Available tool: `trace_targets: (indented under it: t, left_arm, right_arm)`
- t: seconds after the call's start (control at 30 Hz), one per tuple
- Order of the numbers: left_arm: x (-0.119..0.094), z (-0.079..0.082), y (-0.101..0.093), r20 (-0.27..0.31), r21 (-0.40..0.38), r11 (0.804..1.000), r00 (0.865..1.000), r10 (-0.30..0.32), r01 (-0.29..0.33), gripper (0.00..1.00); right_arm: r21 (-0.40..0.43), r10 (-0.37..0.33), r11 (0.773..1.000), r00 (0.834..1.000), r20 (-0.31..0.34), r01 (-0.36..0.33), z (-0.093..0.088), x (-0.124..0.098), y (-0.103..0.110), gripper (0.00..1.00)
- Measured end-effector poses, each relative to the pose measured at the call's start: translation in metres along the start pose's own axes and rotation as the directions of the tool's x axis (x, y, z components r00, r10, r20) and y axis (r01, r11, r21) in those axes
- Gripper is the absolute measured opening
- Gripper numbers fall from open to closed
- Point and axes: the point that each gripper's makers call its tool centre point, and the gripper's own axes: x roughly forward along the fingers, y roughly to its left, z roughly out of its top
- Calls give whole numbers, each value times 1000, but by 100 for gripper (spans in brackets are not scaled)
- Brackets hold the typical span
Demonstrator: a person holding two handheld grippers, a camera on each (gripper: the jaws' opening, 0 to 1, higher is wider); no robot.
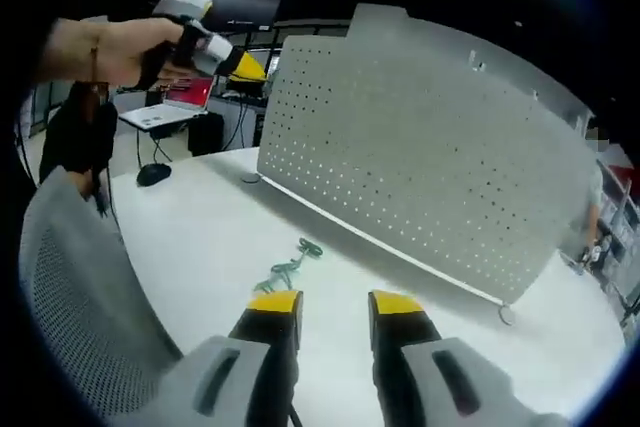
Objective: Insert the hook assembly into the mounting plate slot until the hook locks in place.
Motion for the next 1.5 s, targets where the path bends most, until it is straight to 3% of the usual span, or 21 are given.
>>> trace_targets:
  t: [0.13,0.23,0.53,0.8,0.93,1.17,1.33,1.5]
  left_arm:
    - [8,13,4,20,30,999,999,35,-36,1]
    - [16,20,7,25,55,997,998,53,-55,1]
    - [38,34,23,36,43,994,995,94,-96,1]
    - [56,71,37,95,59,989,987,128,-134,1]
    - [67,88,35,120,87,987,985,121,-132,1]
    - [84,102,42,129,99,983,982,139,-153,1]
    - [95,110,53,140,41,980,973,185,-193,1]
    - [103,114,55,145,45,978,970,194,-202,1]
  right_arm:
    - [-16,-24,1000,999,-35,24,-14,-1,-4,24]
    - [41,-22,999,999,-26,23,-12,1,-7,25]
    - [13,1,1000,1000,-28,0,-11,2,1,25]
    - [57,8,998,1000,-27,-6,-12,3,-1,26]
    - [53,8,999,1000,-29,-6,-12,3,0,26]
    - [33,-4,999,1000,-23,5,-11,3,-1,27]
    - [61,-1,998,1000,-31,3,-13,5,-3,28]
    - [64,-5,998,1000,-30,7,-13,4,-3,28]
